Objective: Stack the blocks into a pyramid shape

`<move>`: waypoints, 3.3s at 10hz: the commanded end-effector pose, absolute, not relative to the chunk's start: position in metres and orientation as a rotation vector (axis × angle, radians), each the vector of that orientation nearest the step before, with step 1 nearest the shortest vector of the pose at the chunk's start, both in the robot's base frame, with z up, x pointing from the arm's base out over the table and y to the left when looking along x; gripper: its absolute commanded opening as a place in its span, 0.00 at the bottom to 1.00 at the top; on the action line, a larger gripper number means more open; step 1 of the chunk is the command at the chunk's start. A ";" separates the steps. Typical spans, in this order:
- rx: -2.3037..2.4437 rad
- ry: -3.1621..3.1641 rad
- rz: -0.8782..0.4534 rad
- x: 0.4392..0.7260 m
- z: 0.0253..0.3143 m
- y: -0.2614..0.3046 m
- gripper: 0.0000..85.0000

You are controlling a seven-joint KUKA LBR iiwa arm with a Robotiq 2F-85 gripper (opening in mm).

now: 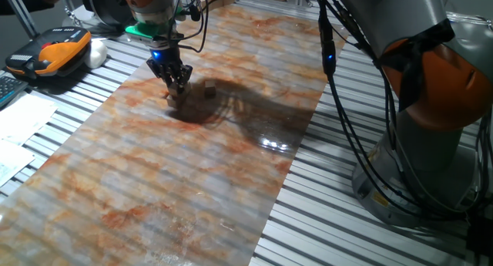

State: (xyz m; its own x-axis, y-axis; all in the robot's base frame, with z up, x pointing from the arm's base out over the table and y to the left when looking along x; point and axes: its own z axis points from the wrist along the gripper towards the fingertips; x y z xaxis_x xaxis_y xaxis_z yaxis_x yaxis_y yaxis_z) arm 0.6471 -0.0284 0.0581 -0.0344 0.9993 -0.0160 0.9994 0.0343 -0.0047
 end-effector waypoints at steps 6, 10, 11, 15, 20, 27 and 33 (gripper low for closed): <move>2.179 2.251 -0.022 0.651 0.062 -0.029 0.20; 2.181 2.250 -0.011 0.651 0.062 -0.029 0.20; 2.183 2.249 -0.010 0.651 0.062 -0.029 0.20; 2.191 2.243 -0.005 0.651 0.062 -0.029 0.40; 2.199 2.238 0.014 0.651 0.062 -0.029 0.60; 2.238 2.208 0.019 0.653 0.066 -0.026 0.60; 2.200 2.237 0.098 0.655 0.102 -0.025 0.60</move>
State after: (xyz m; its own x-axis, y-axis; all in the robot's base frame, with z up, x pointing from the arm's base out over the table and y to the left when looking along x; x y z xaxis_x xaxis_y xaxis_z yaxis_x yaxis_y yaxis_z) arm 0.6553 -0.0241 0.1011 -0.0185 0.9990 0.0404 0.9989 0.0167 0.0447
